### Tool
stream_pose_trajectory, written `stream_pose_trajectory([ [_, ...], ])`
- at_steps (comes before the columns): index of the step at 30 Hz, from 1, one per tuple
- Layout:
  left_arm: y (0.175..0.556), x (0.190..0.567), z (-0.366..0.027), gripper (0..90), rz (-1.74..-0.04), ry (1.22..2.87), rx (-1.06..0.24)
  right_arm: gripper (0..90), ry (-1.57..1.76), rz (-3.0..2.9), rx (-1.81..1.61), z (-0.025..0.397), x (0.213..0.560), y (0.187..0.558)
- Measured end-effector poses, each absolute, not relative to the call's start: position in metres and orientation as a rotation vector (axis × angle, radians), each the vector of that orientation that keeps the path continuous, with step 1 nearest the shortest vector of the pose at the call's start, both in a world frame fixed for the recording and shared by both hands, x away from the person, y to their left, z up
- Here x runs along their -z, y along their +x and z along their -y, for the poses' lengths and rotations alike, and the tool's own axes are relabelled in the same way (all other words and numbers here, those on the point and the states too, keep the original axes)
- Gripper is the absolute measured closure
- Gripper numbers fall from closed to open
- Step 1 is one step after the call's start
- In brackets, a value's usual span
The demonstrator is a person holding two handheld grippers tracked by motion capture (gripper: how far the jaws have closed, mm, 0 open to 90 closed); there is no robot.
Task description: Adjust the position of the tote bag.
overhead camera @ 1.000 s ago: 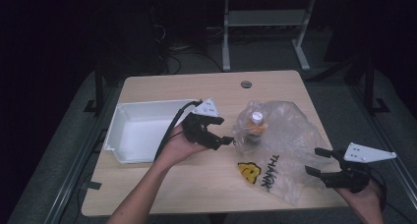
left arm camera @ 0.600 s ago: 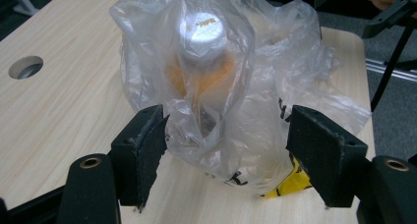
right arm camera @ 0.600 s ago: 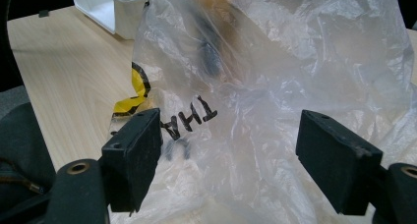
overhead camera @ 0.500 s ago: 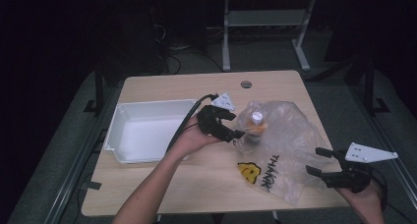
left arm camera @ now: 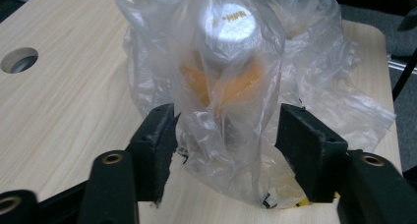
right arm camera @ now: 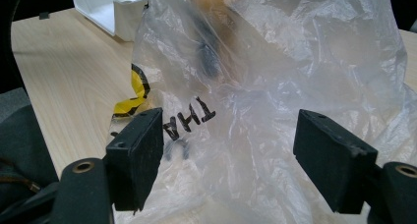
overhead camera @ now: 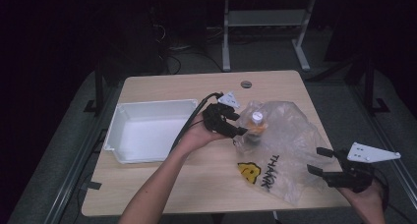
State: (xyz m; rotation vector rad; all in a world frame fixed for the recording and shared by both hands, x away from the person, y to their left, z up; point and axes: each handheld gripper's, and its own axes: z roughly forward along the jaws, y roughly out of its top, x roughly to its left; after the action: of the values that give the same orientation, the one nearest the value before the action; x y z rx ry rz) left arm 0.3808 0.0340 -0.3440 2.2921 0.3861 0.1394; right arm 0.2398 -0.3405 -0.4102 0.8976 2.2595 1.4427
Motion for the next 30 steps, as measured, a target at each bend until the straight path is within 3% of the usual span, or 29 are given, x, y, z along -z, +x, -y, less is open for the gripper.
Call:
stream_pose_trajectory([
  [5, 0.384, 0.348, -0.032, 55.2, -0.385, 2.313, -0.136, 26.9, 0.894, -2.259, -1.447, 0.339, 0.410, 0.241],
  [13, 0.385, 0.353, -0.029, 85.1, -0.384, 2.373, -0.156, 27.6, 0.900, -2.269, -1.437, 0.339, 0.411, 0.240],
  [21, 0.381, 0.364, -0.036, 87.9, -0.429, 2.404, -0.192, 28.1, 0.897, -2.277, -1.428, 0.335, 0.411, 0.241],
  [30, 0.374, 0.390, -0.046, 88.1, -0.469, 2.417, -0.146, 28.9, 0.906, -2.303, -1.391, 0.333, 0.414, 0.239],
])
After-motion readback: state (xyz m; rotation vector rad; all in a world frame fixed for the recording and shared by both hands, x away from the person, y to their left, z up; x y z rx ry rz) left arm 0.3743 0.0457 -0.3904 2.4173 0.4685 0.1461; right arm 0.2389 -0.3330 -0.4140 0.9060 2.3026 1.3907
